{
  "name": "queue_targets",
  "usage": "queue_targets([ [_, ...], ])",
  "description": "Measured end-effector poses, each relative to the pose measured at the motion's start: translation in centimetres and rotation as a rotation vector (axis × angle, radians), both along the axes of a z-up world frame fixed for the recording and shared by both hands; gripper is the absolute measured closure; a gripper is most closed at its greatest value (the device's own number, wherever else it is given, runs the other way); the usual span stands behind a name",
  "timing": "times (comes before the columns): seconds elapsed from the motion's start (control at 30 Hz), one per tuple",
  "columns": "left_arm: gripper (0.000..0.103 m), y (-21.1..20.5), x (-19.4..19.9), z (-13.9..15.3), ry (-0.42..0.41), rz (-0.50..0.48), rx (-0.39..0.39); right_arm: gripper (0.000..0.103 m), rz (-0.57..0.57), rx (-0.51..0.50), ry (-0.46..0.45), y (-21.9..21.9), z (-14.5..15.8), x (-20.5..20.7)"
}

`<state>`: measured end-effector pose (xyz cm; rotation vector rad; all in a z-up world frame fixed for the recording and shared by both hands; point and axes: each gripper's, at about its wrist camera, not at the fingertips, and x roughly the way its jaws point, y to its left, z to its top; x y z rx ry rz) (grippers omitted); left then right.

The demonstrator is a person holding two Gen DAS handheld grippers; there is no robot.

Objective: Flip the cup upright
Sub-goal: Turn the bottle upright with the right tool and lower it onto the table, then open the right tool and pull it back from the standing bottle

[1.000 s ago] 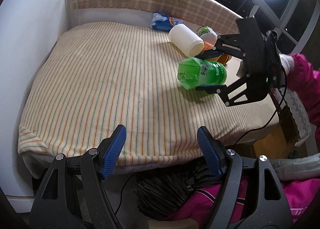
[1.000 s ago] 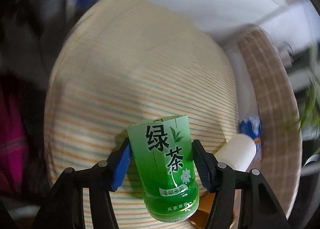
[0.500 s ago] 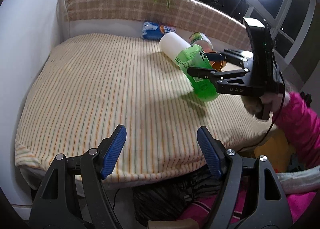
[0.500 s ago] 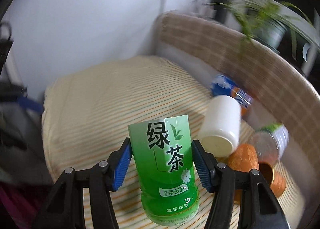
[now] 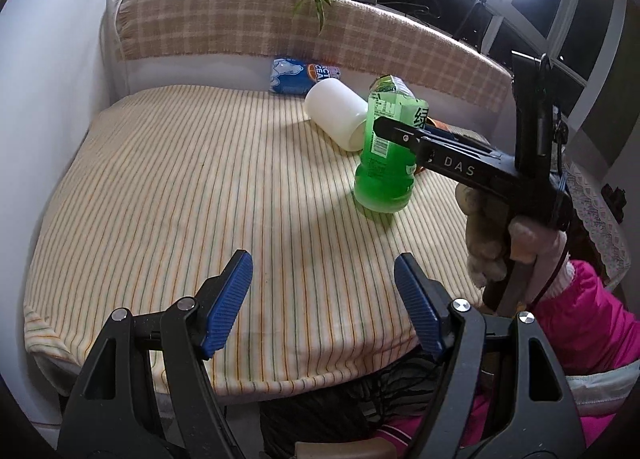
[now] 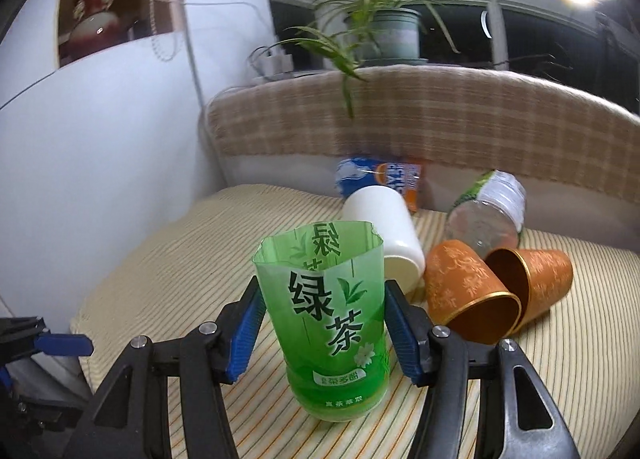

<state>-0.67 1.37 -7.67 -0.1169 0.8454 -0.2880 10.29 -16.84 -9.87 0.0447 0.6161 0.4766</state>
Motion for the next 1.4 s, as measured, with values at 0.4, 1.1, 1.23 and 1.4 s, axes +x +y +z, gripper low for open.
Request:
queue_targets([
  [0.4,0.027,-0.9,0.0,0.3,-0.026,-0.006,0.021,0.043,-0.039,-0.005,-0.017,-0.9,-0.4,-1.1],
  [1.1,0.027,-1.7,-0.4,0.7,-0.055,-0.019,0.018,0.027,-0.019,-0.049,-0.012,-1.0,-0.6,-3.7],
  [1.23,0.027,-1.8,-0.2,1.1,-0.07,-0.016,0.021,0.023,-0.016,-0.051,-0.023,-1.2,-0.1,-4.4],
  [1.4,0.027,-2.0,0.2,1.6,-0.102,-0.004,0.018,0.023,-0.032,-0.03,-0.004,-2.4,0.2,-5.3],
])
